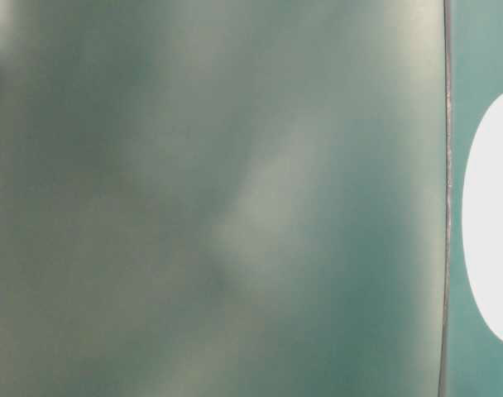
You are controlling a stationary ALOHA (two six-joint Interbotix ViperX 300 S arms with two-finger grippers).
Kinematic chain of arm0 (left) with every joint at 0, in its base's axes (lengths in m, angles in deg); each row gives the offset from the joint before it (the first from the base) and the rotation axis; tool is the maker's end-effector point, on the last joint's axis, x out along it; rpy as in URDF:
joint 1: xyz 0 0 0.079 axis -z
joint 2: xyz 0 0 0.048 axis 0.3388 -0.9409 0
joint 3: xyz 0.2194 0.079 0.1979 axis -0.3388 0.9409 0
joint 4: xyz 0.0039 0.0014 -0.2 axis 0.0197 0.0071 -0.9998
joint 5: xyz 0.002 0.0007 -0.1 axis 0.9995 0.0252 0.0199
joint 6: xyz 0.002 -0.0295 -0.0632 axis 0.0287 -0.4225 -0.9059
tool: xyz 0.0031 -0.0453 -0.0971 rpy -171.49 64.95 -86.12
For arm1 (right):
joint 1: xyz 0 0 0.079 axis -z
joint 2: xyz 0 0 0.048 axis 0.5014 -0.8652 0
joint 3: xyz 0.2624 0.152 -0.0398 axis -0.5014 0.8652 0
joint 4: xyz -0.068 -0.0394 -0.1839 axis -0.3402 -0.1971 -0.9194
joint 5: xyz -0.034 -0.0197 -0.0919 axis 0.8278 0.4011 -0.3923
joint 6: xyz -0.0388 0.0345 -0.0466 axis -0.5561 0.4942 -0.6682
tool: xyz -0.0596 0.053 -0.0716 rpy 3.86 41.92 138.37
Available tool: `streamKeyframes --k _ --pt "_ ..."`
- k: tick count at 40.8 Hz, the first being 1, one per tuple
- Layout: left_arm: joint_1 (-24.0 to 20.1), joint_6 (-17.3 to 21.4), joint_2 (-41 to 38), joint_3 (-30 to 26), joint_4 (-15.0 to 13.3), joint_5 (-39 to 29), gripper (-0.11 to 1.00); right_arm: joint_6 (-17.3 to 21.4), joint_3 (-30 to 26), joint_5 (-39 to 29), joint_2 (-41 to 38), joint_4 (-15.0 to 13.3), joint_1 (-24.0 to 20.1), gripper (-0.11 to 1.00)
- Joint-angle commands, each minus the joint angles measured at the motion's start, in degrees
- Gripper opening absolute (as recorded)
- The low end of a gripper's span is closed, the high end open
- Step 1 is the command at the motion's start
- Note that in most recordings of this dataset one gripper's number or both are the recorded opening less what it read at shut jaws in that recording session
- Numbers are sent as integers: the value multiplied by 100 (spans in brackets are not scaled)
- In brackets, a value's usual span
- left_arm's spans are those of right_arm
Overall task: Scoop the yellow hexagonal prism block from the bowl with a spoon using the right arm.
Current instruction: 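Move the right gripper toward the pink spoon on the spoon rest, then grasp the pink spoon handle with the right gripper and lift it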
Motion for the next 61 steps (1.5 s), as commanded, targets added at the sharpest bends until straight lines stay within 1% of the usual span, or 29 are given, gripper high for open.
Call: streamKeyframes --k 1,6,15,25,32,42,51,55,61 --pt "9 9 -44 -141 18 0 -1 -9 62 624 -378 229 -158 61" --pt "0 9 -44 -132 9 -18 -1 -9 193 1257 -905 510 -422 61" --pt "0 9 -53 -132 18 -53 -1 -9 334 2039 -1652 1063 -905 61" --pt "9 9 -62 -123 18 -88 -1 -9 492 2672 -2364 1793 -1424 61" --pt "9 9 -53 -123 18 -88 -1 -9 492 2962 -2865 2109 -1767 61" --pt "0 9 -62 -114 18 -88 -1 -9 448 3393 -3437 2514 -2162 61" --pt "0 9 -62 -114 18 -88 -1 -9 316 3507 -3850 2619 -2426 61" --pt "0 9 -62 -114 18 -88 -1 9 237 3498 -4096 2733 -2479 61" --pt "9 9 -62 -114 18 -88 -1 167 202 3507 -4359 2769 -2514 61"
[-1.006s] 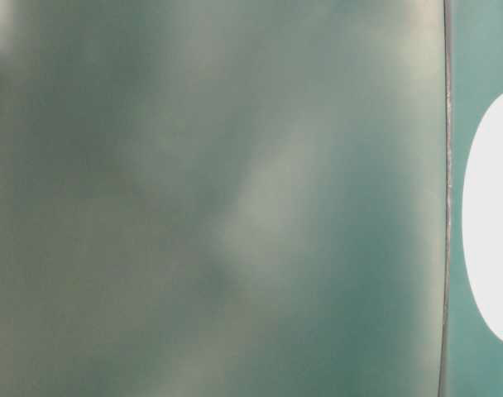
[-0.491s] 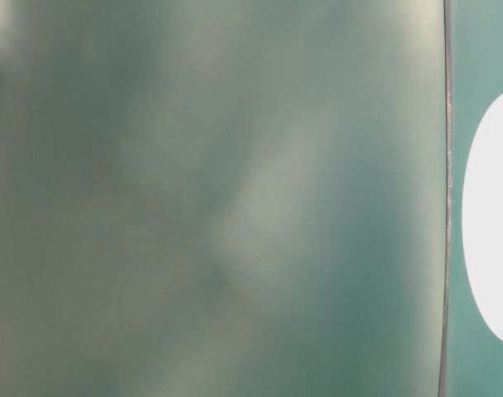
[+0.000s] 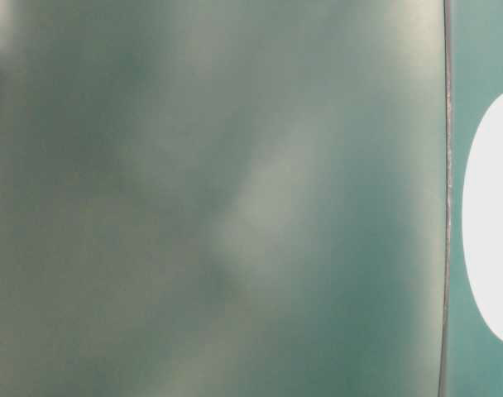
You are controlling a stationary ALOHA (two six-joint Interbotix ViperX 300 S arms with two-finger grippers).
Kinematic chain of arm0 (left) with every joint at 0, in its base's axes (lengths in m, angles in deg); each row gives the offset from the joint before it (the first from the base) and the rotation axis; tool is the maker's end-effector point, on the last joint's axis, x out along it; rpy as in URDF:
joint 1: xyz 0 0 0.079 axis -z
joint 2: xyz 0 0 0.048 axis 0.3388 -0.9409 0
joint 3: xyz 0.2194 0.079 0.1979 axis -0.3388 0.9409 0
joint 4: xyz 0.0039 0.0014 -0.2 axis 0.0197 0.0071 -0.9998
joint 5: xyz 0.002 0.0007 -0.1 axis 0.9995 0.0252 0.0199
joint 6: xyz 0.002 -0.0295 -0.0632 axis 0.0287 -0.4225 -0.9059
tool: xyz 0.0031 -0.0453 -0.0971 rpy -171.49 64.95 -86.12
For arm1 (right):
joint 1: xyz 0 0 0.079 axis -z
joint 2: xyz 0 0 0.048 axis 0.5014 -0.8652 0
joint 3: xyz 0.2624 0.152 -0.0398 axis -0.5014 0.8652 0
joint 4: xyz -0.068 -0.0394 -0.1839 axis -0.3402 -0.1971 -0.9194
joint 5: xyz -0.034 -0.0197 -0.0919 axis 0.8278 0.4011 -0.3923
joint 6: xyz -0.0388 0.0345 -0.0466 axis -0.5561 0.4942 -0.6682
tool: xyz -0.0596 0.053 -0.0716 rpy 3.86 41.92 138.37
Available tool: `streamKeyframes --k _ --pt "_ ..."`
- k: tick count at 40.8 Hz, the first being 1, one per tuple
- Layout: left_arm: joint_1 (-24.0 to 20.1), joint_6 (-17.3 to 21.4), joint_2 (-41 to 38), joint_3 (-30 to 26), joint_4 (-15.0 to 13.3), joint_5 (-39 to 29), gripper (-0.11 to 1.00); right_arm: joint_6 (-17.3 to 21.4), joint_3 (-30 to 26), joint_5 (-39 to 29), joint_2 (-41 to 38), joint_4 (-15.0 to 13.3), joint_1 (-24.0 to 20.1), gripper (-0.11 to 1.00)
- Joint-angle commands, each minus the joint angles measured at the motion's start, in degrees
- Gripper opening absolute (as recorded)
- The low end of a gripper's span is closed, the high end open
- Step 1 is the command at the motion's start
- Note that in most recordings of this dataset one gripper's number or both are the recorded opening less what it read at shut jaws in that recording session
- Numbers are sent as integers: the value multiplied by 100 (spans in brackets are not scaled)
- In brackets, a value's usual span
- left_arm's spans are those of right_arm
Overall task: Scoop the yellow hexagonal prism block from the bowl with a spoon using the right arm.
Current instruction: 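Grasp the pink spoon handle with the right gripper and lift it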
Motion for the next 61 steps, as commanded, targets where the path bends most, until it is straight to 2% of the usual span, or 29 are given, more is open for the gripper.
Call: streamKeyframes --k 1,17,39,44,56,61 --pt "9 9 -44 -105 18 26 -1 70 -44 70 -88 26 -53 61" --pt "9 9 -44 -105 26 26 -1 88 -105 105 -316 26 -158 61" --pt "0 9 -44 -105 35 -114 -1 88 -176 114 -325 44 -26 60" --pt "9 9 -44 -105 35 -114 -1 88 -185 114 -325 44 9 53" --pt "0 9 -44 -105 35 -114 -1 88 -185 97 -281 44 53 26" --pt "9 18 -35 -114 35 -114 -1 70 -158 9 -53 35 53 24"
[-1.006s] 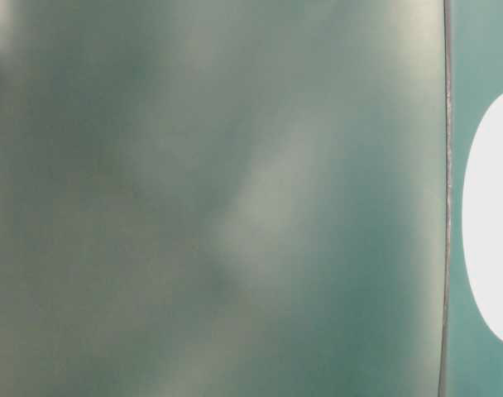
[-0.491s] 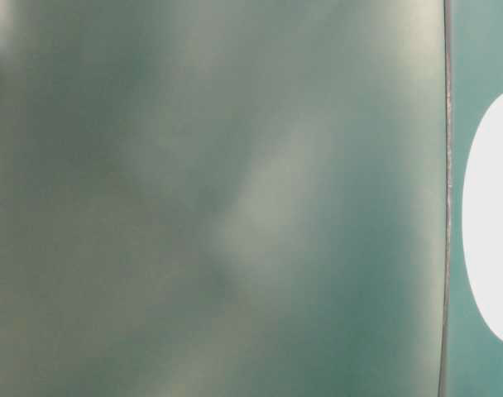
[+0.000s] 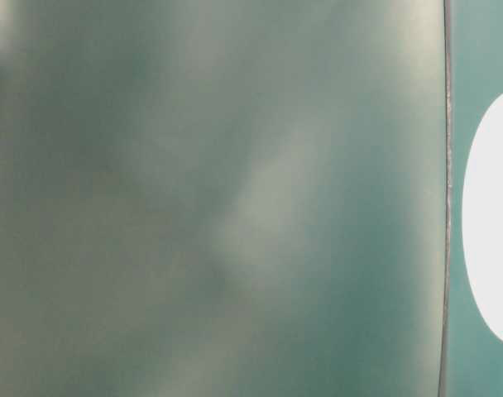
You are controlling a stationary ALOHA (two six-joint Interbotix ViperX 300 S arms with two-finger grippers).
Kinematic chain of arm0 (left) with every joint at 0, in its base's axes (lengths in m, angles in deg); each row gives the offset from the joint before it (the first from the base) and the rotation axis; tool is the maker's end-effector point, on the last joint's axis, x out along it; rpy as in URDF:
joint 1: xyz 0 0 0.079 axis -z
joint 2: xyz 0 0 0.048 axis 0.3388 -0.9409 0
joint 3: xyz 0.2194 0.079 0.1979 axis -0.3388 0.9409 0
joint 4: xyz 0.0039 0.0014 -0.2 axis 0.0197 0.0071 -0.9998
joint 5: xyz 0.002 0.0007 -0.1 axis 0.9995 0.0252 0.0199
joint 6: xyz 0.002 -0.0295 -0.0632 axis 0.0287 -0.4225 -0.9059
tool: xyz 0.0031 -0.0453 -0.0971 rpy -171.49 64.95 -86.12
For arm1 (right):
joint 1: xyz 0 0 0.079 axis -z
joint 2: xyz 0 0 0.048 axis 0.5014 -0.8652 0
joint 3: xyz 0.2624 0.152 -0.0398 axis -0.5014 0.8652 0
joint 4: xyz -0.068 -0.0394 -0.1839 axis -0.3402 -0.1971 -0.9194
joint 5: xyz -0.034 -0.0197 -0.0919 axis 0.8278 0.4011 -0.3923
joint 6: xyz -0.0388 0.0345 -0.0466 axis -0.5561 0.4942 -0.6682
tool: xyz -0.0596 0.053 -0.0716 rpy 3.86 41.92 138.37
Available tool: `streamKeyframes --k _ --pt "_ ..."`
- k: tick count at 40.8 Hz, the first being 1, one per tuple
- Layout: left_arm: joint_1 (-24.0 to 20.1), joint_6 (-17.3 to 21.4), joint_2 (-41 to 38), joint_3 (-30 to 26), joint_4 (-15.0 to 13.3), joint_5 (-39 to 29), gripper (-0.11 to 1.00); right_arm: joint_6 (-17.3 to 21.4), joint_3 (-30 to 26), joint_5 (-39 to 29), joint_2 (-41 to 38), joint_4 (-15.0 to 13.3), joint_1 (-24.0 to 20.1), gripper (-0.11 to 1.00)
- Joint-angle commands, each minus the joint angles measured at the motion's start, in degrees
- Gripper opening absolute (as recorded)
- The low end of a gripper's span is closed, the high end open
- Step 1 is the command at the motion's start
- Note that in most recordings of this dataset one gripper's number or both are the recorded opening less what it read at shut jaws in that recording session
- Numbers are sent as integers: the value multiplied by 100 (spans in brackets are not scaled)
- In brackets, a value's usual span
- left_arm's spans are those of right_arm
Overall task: Scoop the yellow hexagonal prism block from the bowl with a spoon using the right arm.
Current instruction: 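Grasp the pink spoon handle with the right gripper and lift it, then lower the spoon bowl into the white bowl beside the yellow block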
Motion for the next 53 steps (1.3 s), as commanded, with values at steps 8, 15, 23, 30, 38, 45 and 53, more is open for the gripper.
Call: streamKeyframes --k 8,15,23,30,38,45,53 --pt "9 0 -44 -114 18 26 -1 -141 53 -510 844 9 114 24" --pt "9 0 -35 -114 18 35 -1 -510 0 -1055 1477 9 290 24" --pt "0 0 -35 -114 18 26 -1 -1151 -149 -1907 2355 9 756 24" --pt "9 -9 -44 -114 18 26 -1 -1696 -422 -3006 3050 -9 1362 24" --pt "9 0 -35 -123 18 35 -1 -2329 -1037 -4790 3665 -18 2171 24" --pt "0 -9 -44 -123 18 26 -1 -2610 -1608 -6205 3735 -26 2944 24" --pt "9 0 -44 -123 18 26 -1 -2637 -2145 -7198 3472 -132 3639 24"
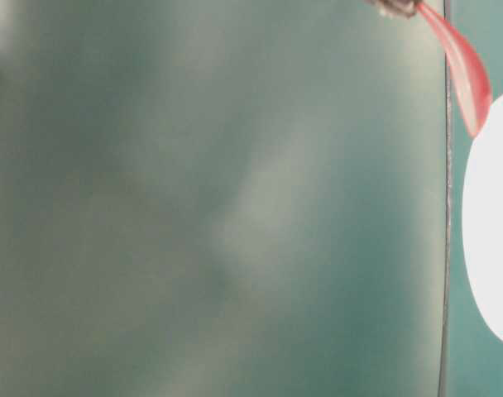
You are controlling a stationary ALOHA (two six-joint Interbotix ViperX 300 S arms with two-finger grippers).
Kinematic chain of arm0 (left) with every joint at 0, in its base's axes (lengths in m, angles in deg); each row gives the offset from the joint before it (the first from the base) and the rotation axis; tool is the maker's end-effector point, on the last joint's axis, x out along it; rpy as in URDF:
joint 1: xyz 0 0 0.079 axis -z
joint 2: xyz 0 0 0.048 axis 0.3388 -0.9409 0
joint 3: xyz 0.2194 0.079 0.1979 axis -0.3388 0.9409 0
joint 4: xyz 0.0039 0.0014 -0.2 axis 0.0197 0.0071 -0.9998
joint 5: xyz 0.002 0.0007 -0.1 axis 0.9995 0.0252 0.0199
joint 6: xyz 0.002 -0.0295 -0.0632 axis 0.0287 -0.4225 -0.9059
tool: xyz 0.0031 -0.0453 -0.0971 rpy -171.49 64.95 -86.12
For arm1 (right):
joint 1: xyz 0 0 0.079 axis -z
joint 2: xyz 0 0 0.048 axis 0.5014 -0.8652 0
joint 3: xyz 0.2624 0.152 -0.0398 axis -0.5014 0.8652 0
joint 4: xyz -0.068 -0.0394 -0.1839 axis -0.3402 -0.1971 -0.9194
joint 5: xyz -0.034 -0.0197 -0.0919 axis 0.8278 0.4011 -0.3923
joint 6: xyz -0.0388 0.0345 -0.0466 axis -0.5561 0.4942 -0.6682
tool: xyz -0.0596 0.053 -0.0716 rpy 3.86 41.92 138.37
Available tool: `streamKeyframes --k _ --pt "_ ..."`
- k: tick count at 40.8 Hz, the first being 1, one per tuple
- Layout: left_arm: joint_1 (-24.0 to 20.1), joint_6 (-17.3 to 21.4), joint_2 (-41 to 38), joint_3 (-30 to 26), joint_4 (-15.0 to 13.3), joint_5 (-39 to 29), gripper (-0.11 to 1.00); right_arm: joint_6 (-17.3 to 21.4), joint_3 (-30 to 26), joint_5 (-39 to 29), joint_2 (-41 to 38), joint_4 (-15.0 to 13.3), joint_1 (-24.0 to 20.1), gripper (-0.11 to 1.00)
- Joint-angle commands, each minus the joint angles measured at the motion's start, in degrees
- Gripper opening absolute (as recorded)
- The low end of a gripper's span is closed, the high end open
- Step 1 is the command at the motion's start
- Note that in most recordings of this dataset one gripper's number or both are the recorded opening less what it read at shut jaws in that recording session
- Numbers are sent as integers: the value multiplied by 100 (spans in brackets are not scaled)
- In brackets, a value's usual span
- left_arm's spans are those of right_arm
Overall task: Scoop the yellow hexagonal prism block from the bowl with a spoon using the right arm.
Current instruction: 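Lower the spoon bowl into the white bowl beside the yellow block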
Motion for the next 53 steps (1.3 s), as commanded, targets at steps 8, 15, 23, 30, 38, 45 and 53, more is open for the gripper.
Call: streamKeyframes --k 8,15,23,30,38,45,53 --pt "9 9 -44 -123 18 26 -1 -9 -967 -1063 -606 -132 492 24" --pt "0 0 -44 -114 18 26 -1 0 -1573 -1819 -1169 -281 677 24" --pt "9 0 -44 -114 18 -18 -1 0 -2083 -2329 -1626 -527 712 24" --pt "9 9 -44 -123 18 -9 -1 9 -2276 -2382 -1890 -633 712 24" --pt "9 9 -35 -114 18 -18 -1 -18 -2303 -2355 -2180 -668 712 24" --pt "9 9 -35 -114 18 -9 -1 -26 -2364 -2276 -2285 -668 703 24" --pt "0 9 -35 -123 18 -9 -1 -44 -2479 -2118 -2426 -668 712 24"
